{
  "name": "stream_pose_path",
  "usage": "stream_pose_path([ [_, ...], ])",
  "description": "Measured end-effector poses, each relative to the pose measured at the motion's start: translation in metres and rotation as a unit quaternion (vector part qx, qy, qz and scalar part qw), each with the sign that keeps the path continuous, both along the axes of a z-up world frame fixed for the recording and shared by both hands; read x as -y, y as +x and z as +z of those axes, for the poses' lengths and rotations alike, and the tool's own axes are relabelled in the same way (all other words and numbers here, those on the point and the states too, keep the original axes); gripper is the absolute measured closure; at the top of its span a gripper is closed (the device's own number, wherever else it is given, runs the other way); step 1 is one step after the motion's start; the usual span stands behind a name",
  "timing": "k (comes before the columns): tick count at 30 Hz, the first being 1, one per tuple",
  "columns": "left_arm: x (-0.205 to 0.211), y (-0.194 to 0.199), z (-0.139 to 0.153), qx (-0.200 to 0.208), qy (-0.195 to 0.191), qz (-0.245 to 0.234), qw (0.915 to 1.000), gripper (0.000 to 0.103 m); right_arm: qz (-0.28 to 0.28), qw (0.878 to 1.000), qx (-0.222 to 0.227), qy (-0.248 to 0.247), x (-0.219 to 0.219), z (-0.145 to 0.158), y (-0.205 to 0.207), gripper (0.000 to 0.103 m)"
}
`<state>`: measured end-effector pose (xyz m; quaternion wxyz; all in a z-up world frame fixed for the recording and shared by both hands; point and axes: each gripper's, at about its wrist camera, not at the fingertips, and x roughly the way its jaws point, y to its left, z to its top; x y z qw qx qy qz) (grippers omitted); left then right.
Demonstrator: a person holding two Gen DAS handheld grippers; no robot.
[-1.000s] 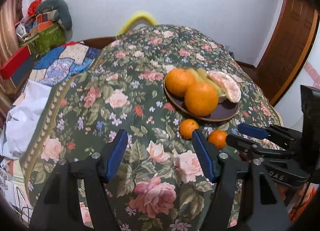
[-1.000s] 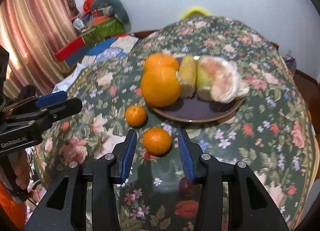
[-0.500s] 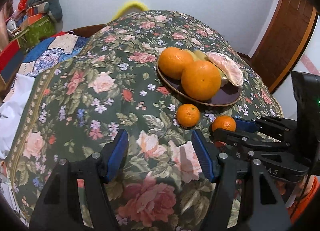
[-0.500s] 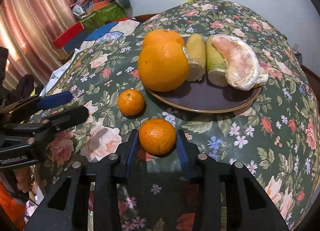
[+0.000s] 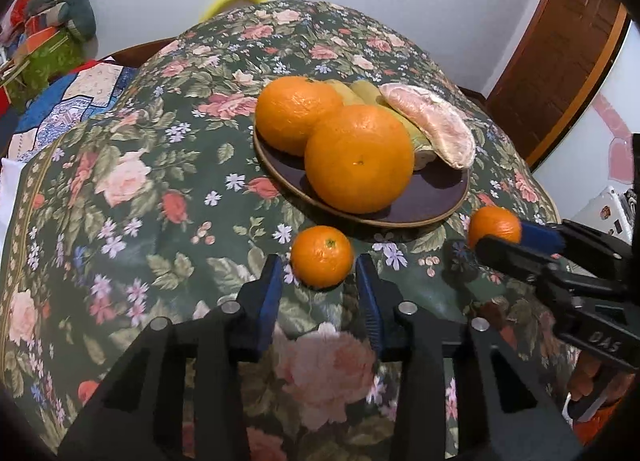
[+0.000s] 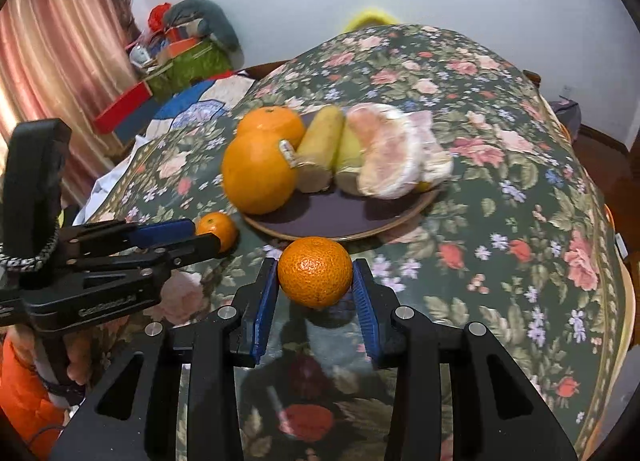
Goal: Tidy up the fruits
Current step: 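Lower both mandarins onto the plate and open both tools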
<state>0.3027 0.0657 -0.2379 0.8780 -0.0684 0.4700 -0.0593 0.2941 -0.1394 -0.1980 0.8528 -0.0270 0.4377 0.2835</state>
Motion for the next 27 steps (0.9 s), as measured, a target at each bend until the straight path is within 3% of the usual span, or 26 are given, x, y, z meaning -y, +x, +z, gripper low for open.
stream_pose_path([
  [11,0.006,0.004,-0.003,0.002,0.006,-0.007,1.0000,0.071,-0.014,1.000,0.002,0.014,0.016,0.003,0.001,0.069],
  [27,0.033,-0.007,0.032,0.042,-0.009,-0.041,0.9982,0.071,-0.024,0.999,0.024,0.015,0.022,0.015,0.016,0.069],
])
